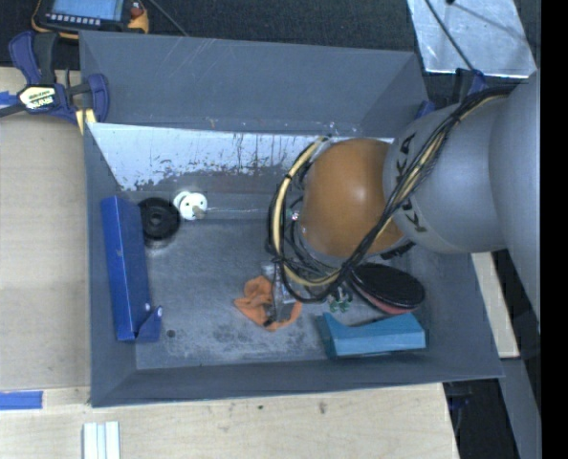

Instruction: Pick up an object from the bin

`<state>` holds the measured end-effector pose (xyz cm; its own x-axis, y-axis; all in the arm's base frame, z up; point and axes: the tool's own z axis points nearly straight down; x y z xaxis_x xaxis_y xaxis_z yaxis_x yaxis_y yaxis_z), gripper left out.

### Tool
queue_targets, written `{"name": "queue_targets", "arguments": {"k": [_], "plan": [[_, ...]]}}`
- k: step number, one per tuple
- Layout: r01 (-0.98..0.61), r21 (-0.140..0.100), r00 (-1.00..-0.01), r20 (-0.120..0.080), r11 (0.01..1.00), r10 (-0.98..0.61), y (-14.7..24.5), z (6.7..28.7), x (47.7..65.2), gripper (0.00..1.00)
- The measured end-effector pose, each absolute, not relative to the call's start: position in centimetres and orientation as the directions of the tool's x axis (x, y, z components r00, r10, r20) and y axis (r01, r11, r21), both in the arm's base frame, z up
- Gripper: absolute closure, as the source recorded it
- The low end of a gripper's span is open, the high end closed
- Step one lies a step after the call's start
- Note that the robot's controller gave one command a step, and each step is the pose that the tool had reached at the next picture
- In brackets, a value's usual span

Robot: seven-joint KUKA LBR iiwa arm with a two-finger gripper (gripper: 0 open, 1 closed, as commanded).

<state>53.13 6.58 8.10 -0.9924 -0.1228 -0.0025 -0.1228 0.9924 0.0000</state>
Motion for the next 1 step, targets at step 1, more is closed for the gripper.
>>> {"name": "queue_targets", "arguments": {"k": [1], "plan": [[-0.122,0.000,-0.992,-0.002,0.992,-0.122,6.58,8.10,53.14,1.00]]}}
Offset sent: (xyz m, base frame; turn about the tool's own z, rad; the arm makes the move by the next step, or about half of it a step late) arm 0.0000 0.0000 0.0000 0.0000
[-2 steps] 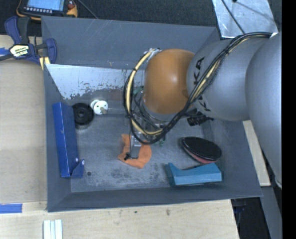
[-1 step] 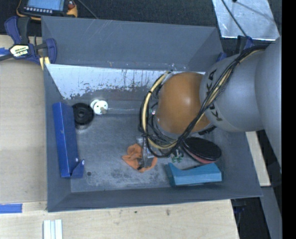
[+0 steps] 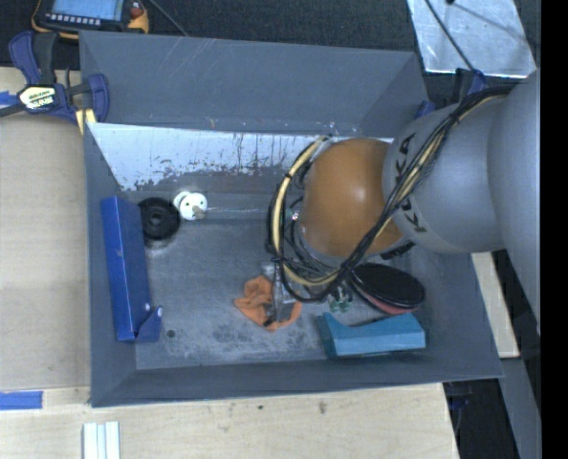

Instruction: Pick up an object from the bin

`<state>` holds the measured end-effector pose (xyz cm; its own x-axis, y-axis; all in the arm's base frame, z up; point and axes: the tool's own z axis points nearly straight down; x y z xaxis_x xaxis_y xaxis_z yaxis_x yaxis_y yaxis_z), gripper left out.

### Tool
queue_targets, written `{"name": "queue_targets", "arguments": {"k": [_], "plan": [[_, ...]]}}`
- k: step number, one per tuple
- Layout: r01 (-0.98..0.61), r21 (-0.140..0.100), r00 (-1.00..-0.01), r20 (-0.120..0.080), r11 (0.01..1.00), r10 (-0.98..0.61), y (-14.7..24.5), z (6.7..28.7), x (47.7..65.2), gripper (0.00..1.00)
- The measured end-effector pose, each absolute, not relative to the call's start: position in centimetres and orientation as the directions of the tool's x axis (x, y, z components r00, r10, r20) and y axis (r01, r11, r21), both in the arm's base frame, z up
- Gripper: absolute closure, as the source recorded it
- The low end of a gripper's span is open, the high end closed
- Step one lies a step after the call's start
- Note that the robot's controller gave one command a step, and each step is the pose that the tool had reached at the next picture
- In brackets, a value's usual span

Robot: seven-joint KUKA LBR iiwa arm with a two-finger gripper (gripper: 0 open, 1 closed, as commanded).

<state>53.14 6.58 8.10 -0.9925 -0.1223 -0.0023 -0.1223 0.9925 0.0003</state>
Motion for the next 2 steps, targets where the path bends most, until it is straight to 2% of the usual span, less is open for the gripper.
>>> {"name": "queue_targets", "arguments": {"k": [2], "plan": [[-0.122,0.000,-0.993,-0.002,0.993,-0.122,6.58,8.11,53.14,1.00]]}}
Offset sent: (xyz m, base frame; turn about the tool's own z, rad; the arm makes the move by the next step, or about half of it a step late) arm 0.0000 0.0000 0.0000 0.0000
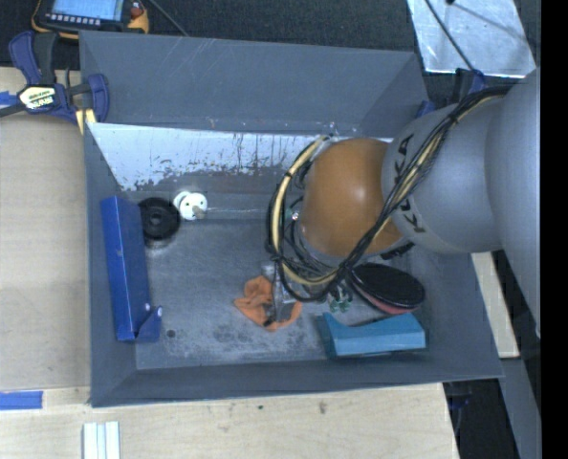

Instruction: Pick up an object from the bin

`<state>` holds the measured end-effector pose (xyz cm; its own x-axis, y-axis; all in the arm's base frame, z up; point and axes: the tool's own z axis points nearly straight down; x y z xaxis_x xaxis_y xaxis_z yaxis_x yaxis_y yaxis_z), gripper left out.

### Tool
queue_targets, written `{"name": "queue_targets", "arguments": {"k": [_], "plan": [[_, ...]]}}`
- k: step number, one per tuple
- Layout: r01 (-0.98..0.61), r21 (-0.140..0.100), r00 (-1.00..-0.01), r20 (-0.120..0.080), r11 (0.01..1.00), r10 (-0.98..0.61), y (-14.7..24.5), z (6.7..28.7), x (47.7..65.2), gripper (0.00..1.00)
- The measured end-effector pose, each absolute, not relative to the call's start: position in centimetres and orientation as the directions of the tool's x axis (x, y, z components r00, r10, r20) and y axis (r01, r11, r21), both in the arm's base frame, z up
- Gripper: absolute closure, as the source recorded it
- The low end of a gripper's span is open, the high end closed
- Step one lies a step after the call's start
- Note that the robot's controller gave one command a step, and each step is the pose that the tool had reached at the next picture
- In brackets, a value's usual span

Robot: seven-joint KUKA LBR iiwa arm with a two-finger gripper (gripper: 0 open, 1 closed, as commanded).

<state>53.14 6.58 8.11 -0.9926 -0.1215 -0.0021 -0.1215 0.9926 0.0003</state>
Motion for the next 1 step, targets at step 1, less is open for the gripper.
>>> {"name": "queue_targets", "arguments": {"k": [1], "plan": [[-0.121,0.000,-0.993,-0.002,0.993,-0.121,6.58,8.11,53.14,1.00]]}}
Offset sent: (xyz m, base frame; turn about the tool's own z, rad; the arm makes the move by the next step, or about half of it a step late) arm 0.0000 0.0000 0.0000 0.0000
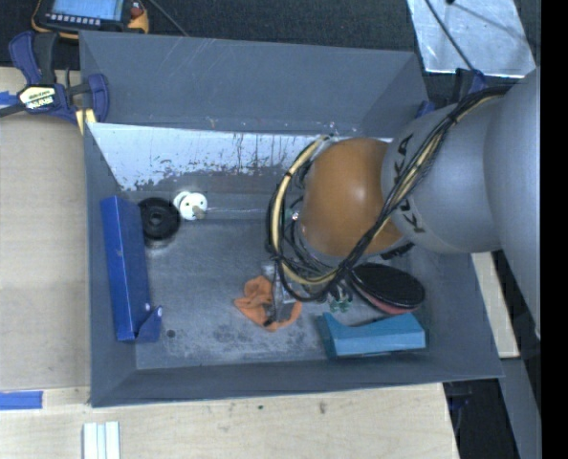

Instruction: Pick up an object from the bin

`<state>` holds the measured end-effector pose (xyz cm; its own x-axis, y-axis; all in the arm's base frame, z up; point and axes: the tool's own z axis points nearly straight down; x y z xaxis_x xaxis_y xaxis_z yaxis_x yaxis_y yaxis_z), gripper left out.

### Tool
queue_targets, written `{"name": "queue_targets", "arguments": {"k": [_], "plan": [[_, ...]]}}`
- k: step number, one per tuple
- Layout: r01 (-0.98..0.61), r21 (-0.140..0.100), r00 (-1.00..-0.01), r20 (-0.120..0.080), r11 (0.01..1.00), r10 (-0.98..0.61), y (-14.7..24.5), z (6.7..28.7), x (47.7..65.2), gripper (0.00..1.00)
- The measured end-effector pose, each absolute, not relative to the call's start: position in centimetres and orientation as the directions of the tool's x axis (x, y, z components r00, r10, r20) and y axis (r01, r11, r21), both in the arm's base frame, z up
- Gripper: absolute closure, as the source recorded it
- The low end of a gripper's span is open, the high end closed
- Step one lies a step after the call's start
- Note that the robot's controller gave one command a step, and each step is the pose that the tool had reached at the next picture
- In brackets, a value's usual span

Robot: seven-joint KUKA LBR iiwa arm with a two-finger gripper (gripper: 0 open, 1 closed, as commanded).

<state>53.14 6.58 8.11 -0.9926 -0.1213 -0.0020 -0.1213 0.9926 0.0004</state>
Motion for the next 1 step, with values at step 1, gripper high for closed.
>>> {"name": "queue_targets", "arguments": {"k": [1], "plan": [[-0.121,0.000,-0.993,-0.002,0.993,-0.121,6.58,8.11,53.14,1.00]]}}
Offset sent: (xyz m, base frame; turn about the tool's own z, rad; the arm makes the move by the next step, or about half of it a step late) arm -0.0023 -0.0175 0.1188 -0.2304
